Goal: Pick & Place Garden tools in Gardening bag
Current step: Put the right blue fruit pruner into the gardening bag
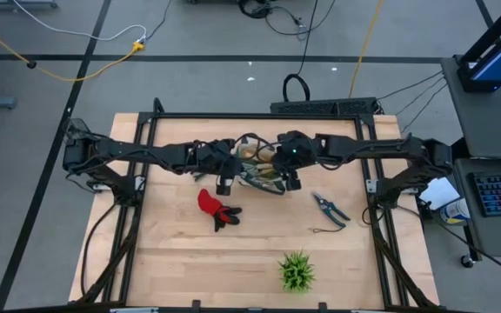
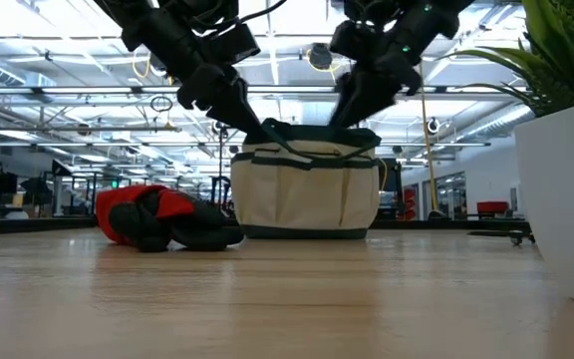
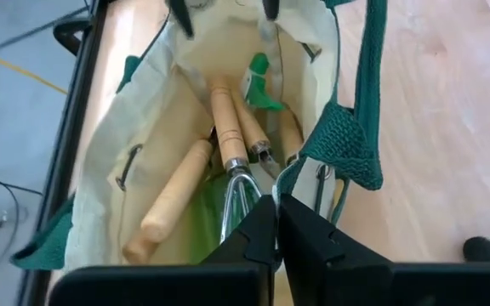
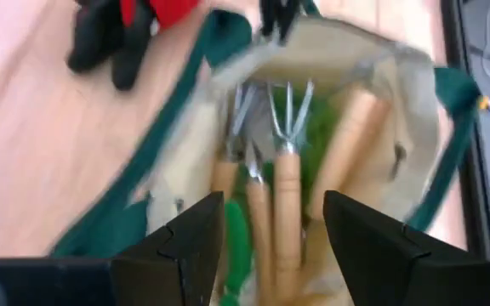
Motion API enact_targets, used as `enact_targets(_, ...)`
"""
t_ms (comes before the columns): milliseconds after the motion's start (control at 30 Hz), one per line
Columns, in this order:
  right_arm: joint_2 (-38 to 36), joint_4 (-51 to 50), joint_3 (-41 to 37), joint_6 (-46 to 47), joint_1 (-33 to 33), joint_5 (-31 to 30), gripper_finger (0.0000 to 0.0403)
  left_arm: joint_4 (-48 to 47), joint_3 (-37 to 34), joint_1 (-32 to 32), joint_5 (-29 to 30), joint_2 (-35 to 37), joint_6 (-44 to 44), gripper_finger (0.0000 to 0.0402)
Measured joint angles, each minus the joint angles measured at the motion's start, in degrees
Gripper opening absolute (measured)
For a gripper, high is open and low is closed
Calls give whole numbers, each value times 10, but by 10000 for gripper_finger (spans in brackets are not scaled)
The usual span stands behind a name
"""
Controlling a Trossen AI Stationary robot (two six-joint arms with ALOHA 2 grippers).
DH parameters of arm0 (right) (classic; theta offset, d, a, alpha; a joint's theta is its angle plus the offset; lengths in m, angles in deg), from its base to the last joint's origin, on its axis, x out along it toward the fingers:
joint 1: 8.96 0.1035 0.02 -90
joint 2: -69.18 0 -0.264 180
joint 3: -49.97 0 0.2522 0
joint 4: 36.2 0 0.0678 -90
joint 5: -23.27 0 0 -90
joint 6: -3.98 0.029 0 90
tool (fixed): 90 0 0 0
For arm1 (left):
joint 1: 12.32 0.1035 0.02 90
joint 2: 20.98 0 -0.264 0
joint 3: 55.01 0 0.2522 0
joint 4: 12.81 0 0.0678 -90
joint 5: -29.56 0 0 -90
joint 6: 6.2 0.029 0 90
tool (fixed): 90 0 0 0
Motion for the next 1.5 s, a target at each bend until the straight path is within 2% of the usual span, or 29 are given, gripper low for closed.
enact_targets(133, -22, -16, 0, 31, 0, -14, 196, -1, 0, -7, 1, 0, -17, 26)
enact_targets(300, -49, -70, 0, 37, 6, -18, 206, -1, 0, -15, 1, 0, -18, 76)
enact_targets(467, -70, -114, -1, 55, 31, -56, 232, 5, 0, -26, 39, 0, -18, 124)
enact_targets(600, -83, -140, -1, 100, 57, -88, 250, 19, -1, -41, 60, 5, -16, 144)
enact_targets(867, -106, -169, -2, 200, 96, -87, 249, 36, -1, -70, 62, 36, -25, 147)
enact_targets(1100, -116, -167, -37, 244, 115, -87, 238, 32, 0, -84, 82, 59, -48, 147)
enact_targets(1500, -117, -194, -75, 341, 138, -87, 236, 4, 0, -103, 120, 59, -81, 147)
